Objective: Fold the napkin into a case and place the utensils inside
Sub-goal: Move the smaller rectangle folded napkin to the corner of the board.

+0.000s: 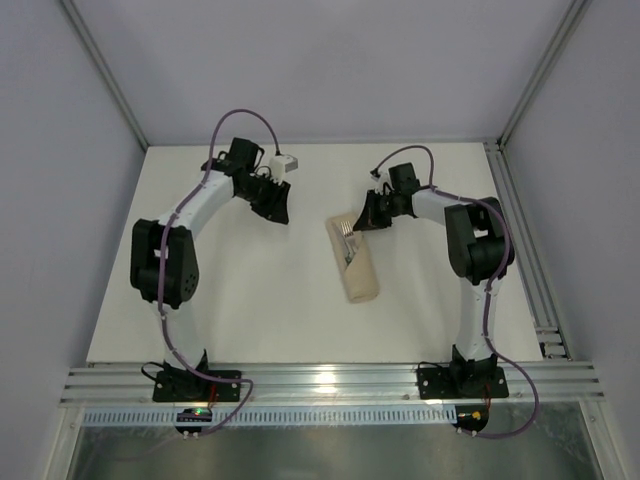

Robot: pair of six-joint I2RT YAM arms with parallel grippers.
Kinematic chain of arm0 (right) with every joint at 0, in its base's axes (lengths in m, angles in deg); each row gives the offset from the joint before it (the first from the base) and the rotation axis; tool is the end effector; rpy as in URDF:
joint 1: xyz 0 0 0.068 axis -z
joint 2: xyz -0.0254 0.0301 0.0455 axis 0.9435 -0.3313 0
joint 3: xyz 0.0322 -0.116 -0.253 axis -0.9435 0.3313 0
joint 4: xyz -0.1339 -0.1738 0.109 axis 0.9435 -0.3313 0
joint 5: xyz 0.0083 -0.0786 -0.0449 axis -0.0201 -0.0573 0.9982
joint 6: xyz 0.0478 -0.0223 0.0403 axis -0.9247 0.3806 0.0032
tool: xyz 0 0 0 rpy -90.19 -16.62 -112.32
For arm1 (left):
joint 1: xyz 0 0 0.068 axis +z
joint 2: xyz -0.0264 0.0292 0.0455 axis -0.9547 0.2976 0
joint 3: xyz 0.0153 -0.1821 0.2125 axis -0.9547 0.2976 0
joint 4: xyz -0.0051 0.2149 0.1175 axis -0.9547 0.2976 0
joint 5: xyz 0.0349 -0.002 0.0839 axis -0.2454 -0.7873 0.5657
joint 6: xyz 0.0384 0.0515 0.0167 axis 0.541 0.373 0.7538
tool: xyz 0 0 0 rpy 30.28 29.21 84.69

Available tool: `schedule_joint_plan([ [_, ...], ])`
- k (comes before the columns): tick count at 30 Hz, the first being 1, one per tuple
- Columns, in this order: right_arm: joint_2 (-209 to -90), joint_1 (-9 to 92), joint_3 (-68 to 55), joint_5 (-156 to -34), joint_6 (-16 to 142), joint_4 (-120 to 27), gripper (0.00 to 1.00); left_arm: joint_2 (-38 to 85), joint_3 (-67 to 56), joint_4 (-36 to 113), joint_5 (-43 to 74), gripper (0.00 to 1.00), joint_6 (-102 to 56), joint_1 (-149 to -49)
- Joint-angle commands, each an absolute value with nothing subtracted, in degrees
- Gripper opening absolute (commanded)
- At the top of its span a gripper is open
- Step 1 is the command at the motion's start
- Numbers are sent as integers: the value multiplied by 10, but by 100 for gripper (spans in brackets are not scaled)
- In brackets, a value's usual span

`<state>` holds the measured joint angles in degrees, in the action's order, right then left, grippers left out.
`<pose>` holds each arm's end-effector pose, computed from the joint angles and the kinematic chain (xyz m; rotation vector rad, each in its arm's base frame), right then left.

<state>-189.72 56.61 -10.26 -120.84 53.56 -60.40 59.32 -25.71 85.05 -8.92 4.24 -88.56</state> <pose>0.4144 0.1338 0.1411 -0.1847 2.5726 0.9580 0.3812 -0.1381 0.2473 0.8756 2.4301 -0.7604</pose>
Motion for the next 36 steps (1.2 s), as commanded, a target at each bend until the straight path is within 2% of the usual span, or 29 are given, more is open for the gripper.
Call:
schedule_joint_plan([
  [1, -1884, 605, -94, -1169, 504, -570, 4, 537, -237, 853, -103, 35, 59, -863],
  [6, -1871, 652, -88, -1144, 481, -575, 4, 496, -204, 851, -97, 35, 70, -842],
  [18, -1853, 769, -66, -1169, 406, -526, 4, 444, -176, 864, -97, 35, 90, -801],
  [36, -1931, 919, -152, -1158, 369, -537, 4, 428, -180, 877, -87, 36, 104, -779],
])
